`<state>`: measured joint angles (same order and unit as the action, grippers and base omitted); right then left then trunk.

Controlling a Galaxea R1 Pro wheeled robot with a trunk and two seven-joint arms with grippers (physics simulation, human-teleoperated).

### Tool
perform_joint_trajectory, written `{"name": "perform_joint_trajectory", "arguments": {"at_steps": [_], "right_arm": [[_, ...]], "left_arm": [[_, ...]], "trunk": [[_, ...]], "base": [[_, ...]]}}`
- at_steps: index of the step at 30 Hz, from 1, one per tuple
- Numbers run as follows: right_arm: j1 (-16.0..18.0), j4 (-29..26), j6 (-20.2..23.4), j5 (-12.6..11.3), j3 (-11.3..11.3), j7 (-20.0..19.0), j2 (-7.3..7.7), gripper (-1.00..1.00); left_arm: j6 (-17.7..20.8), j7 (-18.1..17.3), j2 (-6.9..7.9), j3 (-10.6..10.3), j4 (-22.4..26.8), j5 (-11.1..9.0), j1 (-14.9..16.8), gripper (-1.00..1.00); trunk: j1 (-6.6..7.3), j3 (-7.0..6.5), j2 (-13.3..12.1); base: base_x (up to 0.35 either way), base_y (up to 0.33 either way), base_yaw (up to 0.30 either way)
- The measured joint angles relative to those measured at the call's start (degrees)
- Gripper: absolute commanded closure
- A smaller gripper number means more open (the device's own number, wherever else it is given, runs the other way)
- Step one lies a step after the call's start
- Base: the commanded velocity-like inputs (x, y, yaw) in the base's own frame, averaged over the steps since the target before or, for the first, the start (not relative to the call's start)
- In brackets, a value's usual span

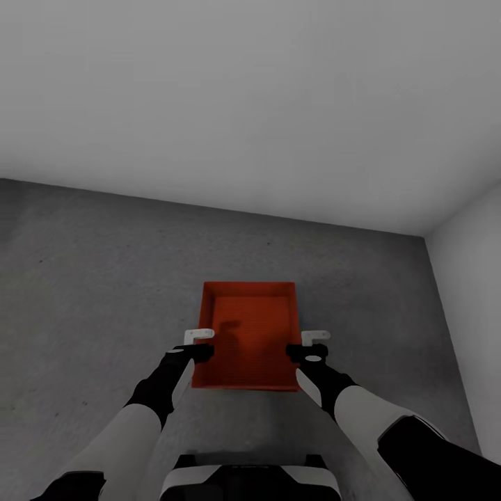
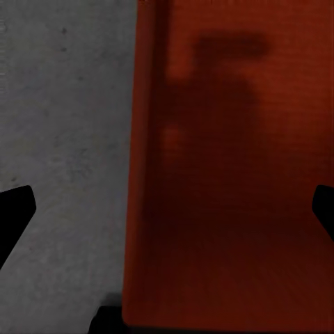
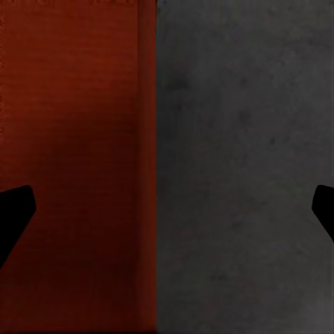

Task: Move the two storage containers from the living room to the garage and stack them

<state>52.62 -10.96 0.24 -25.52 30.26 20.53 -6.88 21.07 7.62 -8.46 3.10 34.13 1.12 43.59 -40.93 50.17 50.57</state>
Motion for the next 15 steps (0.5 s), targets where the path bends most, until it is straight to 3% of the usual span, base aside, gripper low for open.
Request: {"name": "perform_joint_trajectory", "arguments": {"at_steps": [15], "right_arm": [[0.00, 0.00, 0.00, 0.00, 0.01, 0.00, 0.01, -1.00]], "left_arm": [[-0.03, 0.00, 0.00, 0.00, -0.03, 0.00, 0.00, -1.00]], "trunk": [[3.30, -2.70, -6.02]], "base": [[0.000, 0.000, 0.000]]}}
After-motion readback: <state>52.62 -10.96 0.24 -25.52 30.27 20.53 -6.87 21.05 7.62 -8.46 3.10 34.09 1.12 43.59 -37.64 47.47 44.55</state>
